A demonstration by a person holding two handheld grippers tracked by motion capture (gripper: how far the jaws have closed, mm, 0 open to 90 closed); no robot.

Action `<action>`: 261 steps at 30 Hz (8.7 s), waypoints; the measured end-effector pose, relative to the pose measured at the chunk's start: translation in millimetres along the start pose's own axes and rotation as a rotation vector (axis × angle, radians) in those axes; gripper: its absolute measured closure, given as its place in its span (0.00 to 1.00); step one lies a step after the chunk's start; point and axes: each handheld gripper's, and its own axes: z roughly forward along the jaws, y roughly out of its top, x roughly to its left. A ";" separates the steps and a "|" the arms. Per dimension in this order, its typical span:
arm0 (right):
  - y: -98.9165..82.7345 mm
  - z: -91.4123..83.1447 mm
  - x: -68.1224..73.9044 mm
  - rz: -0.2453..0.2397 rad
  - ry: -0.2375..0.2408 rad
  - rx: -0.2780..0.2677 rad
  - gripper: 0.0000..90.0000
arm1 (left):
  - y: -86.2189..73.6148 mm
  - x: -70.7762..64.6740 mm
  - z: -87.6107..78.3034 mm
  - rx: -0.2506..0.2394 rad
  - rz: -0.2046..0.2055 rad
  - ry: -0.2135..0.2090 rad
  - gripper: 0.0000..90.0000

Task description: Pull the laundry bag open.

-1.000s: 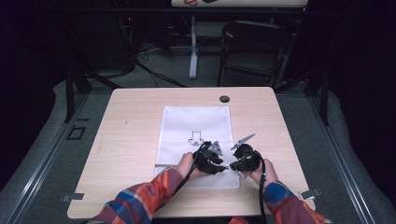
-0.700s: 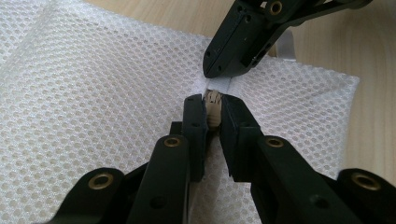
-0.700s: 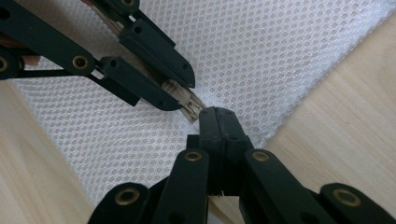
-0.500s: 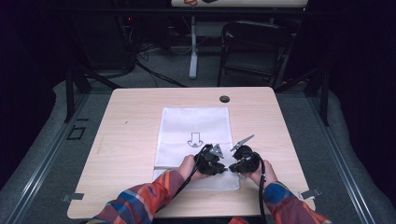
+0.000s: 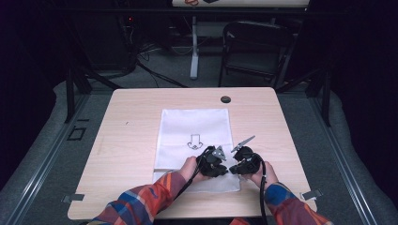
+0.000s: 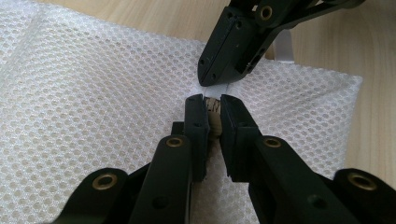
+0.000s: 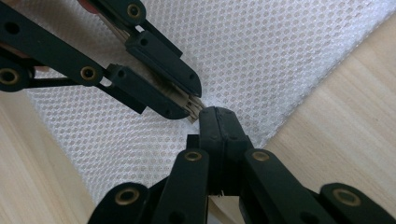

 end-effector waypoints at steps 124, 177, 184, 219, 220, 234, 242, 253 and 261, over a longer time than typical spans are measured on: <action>0.5 3.1 9.0 0.049 0.020 0.004 1.00 | -17.9 5.3 -20.3 0.032 -0.021 -0.043 0.91; -3.0 1.0 6.1 0.085 0.028 0.011 1.00 | -22.0 5.4 -28.5 0.071 -0.026 0.006 0.91; -2.8 1.7 7.1 0.086 0.028 0.005 1.00 | -29.9 8.2 -35.8 0.074 -0.047 0.013 0.91; -1.8 1.2 6.3 0.061 0.027 0.017 1.00 | -60.7 14.9 -64.1 0.095 -0.112 0.025 0.91; -1.9 1.2 6.2 0.059 0.026 0.018 1.00 | -60.8 14.8 -64.2 0.094 -0.113 0.026 0.91; -1.4 0.9 6.4 0.055 0.024 0.023 1.00 | -61.8 14.4 -63.5 0.088 -0.118 0.022 0.90; -1.3 0.9 6.6 0.052 0.022 0.025 1.00 | -54.6 10.1 -56.6 0.101 -0.093 0.034 0.90; -2.6 2.1 7.3 0.085 0.039 -0.003 1.00 | -58.2 9.3 -62.4 0.116 -0.112 0.050 0.91; -2.9 1.0 5.6 0.068 0.034 0.011 1.00 | -59.5 9.0 -63.7 0.113 -0.116 0.051 0.91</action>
